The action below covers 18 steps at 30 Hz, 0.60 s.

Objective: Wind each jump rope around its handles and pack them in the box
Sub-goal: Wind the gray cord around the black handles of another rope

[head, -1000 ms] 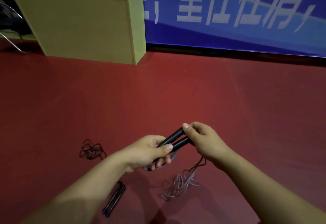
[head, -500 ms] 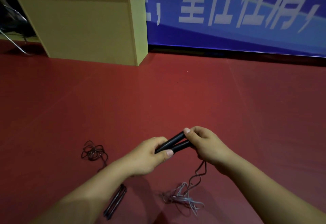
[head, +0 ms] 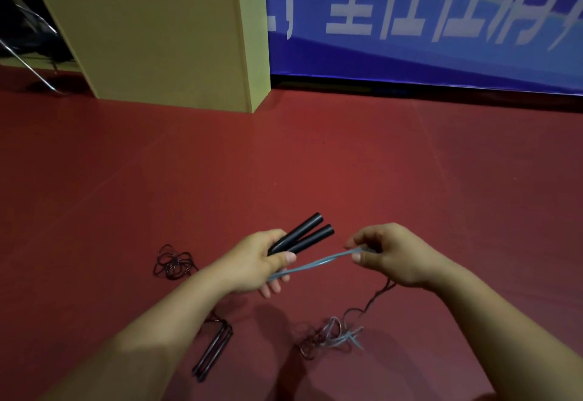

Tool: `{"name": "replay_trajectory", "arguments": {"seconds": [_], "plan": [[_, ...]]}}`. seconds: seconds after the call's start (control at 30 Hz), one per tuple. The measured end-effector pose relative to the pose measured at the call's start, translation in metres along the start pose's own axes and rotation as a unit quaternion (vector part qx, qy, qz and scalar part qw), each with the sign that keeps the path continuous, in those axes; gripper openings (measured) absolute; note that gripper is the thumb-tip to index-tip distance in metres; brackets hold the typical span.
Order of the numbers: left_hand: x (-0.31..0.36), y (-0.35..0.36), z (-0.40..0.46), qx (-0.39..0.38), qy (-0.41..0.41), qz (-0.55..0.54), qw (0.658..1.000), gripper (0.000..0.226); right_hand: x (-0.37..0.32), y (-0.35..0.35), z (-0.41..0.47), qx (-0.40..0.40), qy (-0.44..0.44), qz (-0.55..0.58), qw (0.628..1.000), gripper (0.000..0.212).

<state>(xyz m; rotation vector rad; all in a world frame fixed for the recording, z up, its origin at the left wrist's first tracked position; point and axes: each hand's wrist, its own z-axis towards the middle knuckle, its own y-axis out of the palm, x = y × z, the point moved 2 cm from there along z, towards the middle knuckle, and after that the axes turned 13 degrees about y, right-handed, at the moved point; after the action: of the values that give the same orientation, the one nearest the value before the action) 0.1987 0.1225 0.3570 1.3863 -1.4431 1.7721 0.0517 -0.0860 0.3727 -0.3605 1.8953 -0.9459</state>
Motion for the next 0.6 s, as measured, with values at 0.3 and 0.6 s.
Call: {"name": "replay_trajectory", "arguments": {"seconds": [0.3, 0.6], "plan": [[0.011, 0.004, -0.005, -0.043, -0.003, -0.057, 0.997, 0.009, -0.001, -0.014, -0.002, 0.139, 0.032, -0.071, 0.987, 0.04], [0.019, 0.003, -0.01, -0.048, -0.034, -0.084, 0.995, 0.018, -0.002, -0.015, -0.009, 0.147, -0.054, -0.01, 0.988, 0.005]]}}
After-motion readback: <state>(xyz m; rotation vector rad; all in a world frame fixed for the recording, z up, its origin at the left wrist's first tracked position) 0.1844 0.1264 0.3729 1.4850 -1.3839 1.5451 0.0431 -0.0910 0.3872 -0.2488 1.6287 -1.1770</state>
